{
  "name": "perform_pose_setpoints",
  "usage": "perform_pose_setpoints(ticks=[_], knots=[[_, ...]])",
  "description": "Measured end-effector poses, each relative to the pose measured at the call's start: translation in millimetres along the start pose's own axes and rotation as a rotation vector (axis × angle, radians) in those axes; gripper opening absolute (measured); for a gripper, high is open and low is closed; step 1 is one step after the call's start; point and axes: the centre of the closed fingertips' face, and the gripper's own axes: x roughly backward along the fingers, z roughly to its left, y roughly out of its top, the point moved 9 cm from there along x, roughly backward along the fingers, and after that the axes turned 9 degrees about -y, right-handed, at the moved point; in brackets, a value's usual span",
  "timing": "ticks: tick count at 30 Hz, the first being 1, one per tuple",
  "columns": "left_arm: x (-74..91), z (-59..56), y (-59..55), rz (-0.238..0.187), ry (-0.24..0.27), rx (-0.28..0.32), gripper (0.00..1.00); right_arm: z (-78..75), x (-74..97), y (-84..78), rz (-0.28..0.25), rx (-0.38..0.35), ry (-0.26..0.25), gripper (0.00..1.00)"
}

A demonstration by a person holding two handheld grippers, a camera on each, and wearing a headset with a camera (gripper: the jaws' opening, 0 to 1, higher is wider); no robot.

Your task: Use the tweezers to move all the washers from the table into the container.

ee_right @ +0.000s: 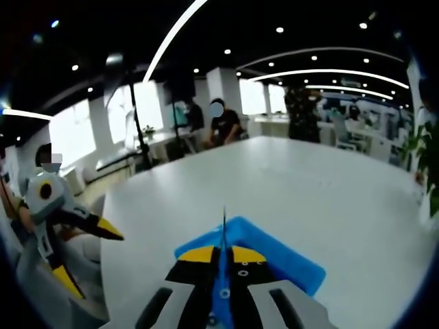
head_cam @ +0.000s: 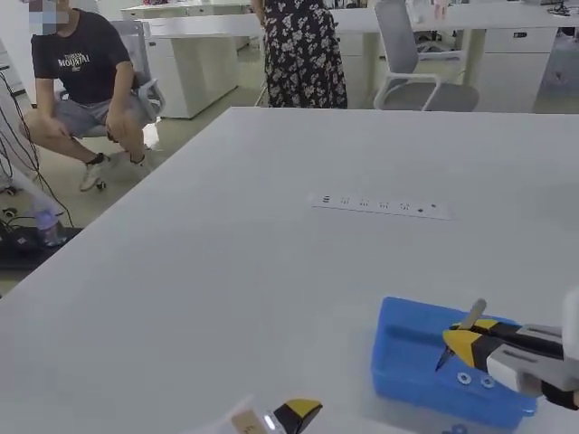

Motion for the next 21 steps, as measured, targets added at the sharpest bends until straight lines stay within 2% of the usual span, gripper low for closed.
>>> perform_pose_setpoints(ticks=[8, 21], knots=[[-0.3, 0.6, -0.9, 0.007, 0.004, -0.002, 0.73, 5.7, 14.5, 9.6, -0.031, 0.013, -0.002, 0.04], [-1.2, -0.1, -2.2, 0.024, -0.004, -0.002, 0.72, 19.6, 30.9, 16.0, -0.058, 0.029, 0.031, 0.04]])
